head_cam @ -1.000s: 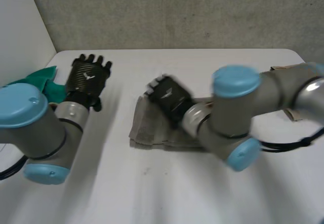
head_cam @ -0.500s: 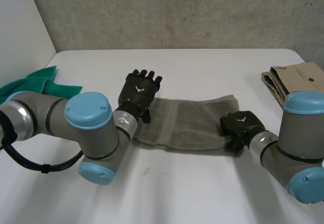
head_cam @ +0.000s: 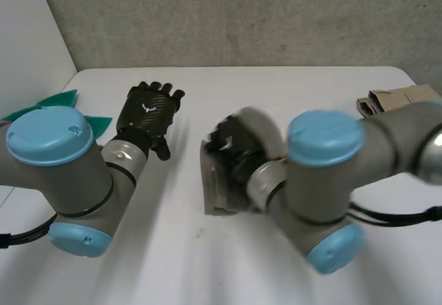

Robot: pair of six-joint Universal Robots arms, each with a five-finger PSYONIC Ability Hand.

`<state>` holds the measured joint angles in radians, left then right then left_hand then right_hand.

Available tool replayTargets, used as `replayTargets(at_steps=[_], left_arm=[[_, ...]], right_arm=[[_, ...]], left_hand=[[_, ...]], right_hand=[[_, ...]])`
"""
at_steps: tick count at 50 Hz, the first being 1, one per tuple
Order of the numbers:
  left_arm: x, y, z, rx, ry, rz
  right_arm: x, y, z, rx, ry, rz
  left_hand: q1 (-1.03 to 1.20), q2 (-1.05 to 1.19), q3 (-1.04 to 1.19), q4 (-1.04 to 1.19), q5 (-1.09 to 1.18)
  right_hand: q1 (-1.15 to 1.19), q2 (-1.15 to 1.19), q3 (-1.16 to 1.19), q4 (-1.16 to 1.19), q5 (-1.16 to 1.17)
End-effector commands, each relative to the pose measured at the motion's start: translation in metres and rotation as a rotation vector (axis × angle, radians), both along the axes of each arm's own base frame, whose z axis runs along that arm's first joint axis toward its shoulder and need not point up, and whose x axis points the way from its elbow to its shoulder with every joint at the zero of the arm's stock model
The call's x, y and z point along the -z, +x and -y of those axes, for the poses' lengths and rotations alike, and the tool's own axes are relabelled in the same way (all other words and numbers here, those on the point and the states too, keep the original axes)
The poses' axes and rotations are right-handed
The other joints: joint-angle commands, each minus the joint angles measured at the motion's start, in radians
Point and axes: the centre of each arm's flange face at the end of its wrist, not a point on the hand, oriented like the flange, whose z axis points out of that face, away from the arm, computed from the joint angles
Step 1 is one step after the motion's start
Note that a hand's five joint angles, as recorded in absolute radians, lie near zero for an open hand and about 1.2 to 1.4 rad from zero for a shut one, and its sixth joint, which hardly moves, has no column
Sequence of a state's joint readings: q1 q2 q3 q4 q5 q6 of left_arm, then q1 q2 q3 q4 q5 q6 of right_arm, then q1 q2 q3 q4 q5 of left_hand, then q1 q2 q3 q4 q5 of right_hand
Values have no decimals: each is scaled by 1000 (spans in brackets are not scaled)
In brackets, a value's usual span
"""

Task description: Fold the laundry.

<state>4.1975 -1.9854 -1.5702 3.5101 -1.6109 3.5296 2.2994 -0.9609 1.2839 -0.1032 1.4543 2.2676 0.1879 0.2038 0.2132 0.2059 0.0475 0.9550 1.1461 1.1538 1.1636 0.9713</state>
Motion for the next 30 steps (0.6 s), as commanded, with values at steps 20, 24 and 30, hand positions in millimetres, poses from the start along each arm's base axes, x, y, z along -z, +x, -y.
replayTargets(at_steps=[20, 24, 30], left_arm=[[-2, -77, -29, 199, 115, -195], [24, -90, -33, 214, 198, -145], [57, -91, -26, 169, 300, -62]], right_arm=[[-28, -82, 64, 395, 652, 613], [-10, -77, 72, 419, 702, 578], [11, -71, 78, 443, 747, 527]], left_hand=[[28, 13, 3, 11, -6], [34, 18, 9, 16, 0], [125, 109, 100, 107, 91]], right_hand=[[-780, -972, -979, -989, -971], [-780, -972, -979, -989, -971], [-780, -972, -979, -989, -971]])
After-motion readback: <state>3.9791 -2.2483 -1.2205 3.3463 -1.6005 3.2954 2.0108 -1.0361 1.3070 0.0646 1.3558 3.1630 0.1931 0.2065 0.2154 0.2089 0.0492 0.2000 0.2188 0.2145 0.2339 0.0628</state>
